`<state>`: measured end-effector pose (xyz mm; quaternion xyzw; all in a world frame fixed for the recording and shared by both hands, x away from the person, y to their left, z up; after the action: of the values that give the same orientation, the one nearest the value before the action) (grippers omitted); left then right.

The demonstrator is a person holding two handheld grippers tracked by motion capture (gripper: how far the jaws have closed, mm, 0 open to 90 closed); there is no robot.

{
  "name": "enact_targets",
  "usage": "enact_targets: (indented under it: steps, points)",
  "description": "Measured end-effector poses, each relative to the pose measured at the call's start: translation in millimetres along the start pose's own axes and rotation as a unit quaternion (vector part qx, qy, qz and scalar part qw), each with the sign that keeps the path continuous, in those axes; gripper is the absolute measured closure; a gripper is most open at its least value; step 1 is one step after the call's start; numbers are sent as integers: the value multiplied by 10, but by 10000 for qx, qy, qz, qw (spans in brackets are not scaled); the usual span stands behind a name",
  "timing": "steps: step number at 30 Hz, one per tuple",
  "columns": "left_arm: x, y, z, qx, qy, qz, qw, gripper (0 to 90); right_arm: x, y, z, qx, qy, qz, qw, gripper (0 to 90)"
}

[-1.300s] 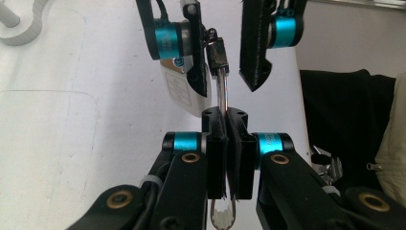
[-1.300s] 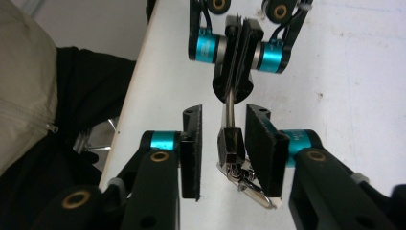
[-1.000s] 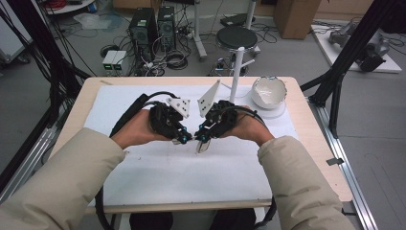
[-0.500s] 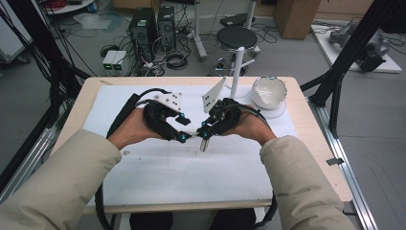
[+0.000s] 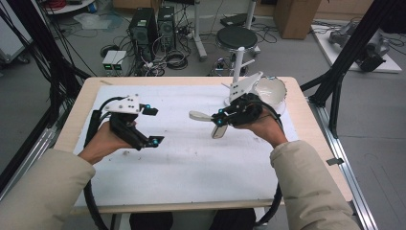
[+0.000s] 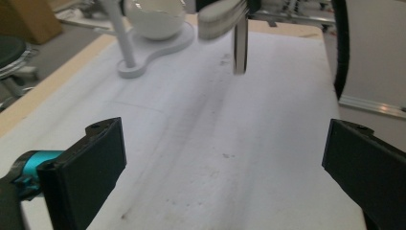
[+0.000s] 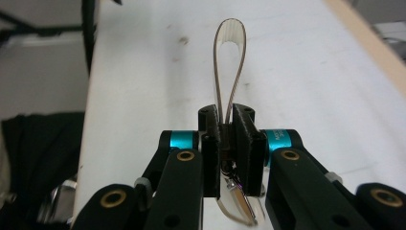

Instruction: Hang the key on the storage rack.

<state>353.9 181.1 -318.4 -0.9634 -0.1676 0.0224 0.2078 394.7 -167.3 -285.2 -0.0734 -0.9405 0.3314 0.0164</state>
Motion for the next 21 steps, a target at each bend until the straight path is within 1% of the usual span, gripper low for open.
enact_targets:
  steps: [1, 2, 4, 5, 7, 8, 9, 10, 11, 12, 14, 15, 16, 17, 18, 19, 20, 21]
  points:
    - [-2, -51, 48, -93, -32, -86, 9999, 17, -27, -95, 40, -185, 77, 218, 9996, 826]
    - [-10, -100, 96, -203, -76, -146, 9997, 17, -27, -95, 40, -185, 77, 218, 9996, 826]
    - [-32, -197, 197, -382, -103, -332, 9987, 17, -55, -185, 78, -394, 185, 319, 9985, 826]
    - [-45, -237, 254, -463, -138, -423, 9979, 17, -62, -228, 99, -514, 169, 498, 9973, 825]
    - [-65, -312, 371, -535, -187, -583, 9967, 17, -79, -305, 152, -658, 242, 686, 9952, 825]
    - [-74, -345, 433, -580, -224, -662, 9959, 17, -87, -339, 182, -741, 300, 829, 9934, 825]
    - [-80, -374, 494, -621, -275, -755, 9948, 17, -108, -407, 244, -965, 429, 1021, 9891, 826]
    - [-87, -399, 556, -670, -335, -850, 9936, 17, -108, -407, 244, -965, 429, 1021, 9891, 826]
    - [-97, -418, 616, -715, -408, -932, 9922, 17, -122, -441, 275, -1045, 502, 1134, 9868, 825]
    - [-105, -436, 676, -734, -449, -1028, 9910, 17, -128, -473, 300, -1118, 619, 1205, 9845, 826]
    - [-123, -464, 793, -796, -524, -1191, 9883, 17, -149, -525, 343, -1223, 753, 1398, 9797, 826]
    - [-129, -476, 845, -817, -548, -1294, 9867, 17, -165, -547, 359, -1258, 780, 1490, 9777, 825]
    - [-134, -491, 897, -864, -567, -1381, 9850, 17, -173, -567, 372, -1235, 831, 1651, 9750, 825]
    - [-141, -503, 946, -932, -593, -1476, 9828, 17, -181, -583, 384, -1236, 884, 1739, 9730, 825]
    - [-147, -523, 1003, -966, -585, -1617, 9804, 17, -194, -599, 396, -1260, 916, 1838, 9705, 825]
    - [-153, -534, 1047, -1020, -598, -1684, 9786, 17, -218, -633, 411, -1317, 956, 2106, 9639, 825]
    - [-157, -541, 1078, -1039, -607, -1732, 9775, 17, -218, -633, 411, -1317, 956, 2106, 9639, 825]
    - [-159, -550, 1116, -1043, -619, -1780, 9765, 17, -224, -643, 416, -1333, 975, 2166, 9622, 825]
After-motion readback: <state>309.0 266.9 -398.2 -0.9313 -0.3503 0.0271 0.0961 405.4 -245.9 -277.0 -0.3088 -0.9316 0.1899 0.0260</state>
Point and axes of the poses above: each handheld gripper's, and its own axes: y roughly forward along the jaws, z roughly out of its underside, x roughly to its left, the point moved 1 cm from there along y, roughly forward along the jaws, and after that the axes turned 1 degree about -x, right-handed, at the moved point
